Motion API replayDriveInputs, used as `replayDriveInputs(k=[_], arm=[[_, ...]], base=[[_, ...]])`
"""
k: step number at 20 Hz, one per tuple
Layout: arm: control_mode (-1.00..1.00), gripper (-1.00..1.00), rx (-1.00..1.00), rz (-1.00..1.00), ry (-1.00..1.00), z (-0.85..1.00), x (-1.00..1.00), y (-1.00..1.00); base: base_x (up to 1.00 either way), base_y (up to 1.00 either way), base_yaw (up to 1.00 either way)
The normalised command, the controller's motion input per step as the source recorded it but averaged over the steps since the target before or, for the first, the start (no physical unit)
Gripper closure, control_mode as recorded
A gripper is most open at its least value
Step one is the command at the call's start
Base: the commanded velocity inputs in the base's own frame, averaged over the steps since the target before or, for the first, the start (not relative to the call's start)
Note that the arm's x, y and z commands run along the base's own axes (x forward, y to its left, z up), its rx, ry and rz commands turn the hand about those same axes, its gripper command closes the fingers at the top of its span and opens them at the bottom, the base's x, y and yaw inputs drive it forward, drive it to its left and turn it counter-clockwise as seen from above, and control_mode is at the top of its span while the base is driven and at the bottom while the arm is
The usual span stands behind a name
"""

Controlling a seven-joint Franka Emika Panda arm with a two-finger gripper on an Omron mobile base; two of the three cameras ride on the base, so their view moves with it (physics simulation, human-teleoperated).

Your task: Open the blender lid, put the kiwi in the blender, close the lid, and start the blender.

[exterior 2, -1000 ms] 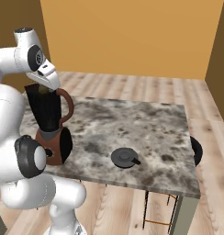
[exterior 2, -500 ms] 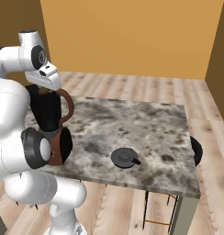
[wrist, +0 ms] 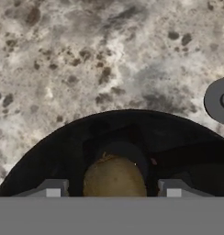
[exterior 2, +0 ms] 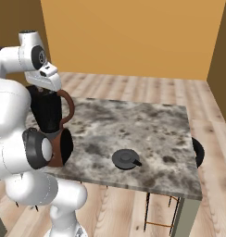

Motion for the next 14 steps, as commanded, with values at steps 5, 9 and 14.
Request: replayDriveInputs(k=[5,9,14], arm=[[-1.00,-1.00,0.02,0.00,-0.05,0.00,0.00,0.00],[-1.00,-1.00,0.02,0.00,-0.10,0.05,-0.04,-0.03],[-1.00,-1.00,0.01,0.00,-0.16,0.49,-0.23,-0.40]], base=[[0.00,0.00,0.00],[0.00,0.00,0.00],[0.00,0.00,0.00]])
